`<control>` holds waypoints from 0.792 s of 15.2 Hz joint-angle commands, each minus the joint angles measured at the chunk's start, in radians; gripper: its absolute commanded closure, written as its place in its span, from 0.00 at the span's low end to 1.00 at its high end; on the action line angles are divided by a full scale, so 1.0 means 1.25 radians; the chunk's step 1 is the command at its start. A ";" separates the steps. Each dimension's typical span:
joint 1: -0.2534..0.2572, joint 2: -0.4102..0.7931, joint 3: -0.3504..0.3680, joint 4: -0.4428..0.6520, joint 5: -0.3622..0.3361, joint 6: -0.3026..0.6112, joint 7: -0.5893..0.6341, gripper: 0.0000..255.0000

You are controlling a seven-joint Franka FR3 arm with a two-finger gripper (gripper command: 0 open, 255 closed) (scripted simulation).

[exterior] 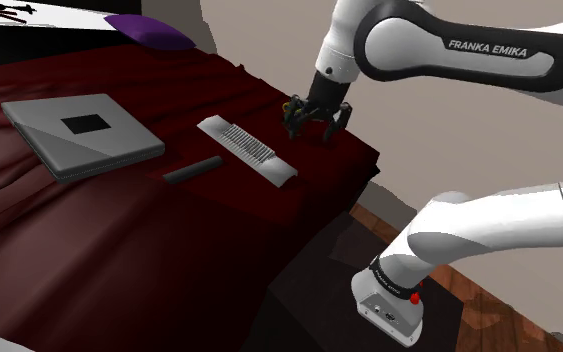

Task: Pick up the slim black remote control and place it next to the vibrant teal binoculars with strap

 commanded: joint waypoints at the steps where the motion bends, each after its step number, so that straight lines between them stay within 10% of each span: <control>1: -0.016 0.045 0.052 0.013 0.007 0.035 0.091 0.00; 12: -0.155 0.419 0.317 0.194 -0.156 0.169 0.619 0.00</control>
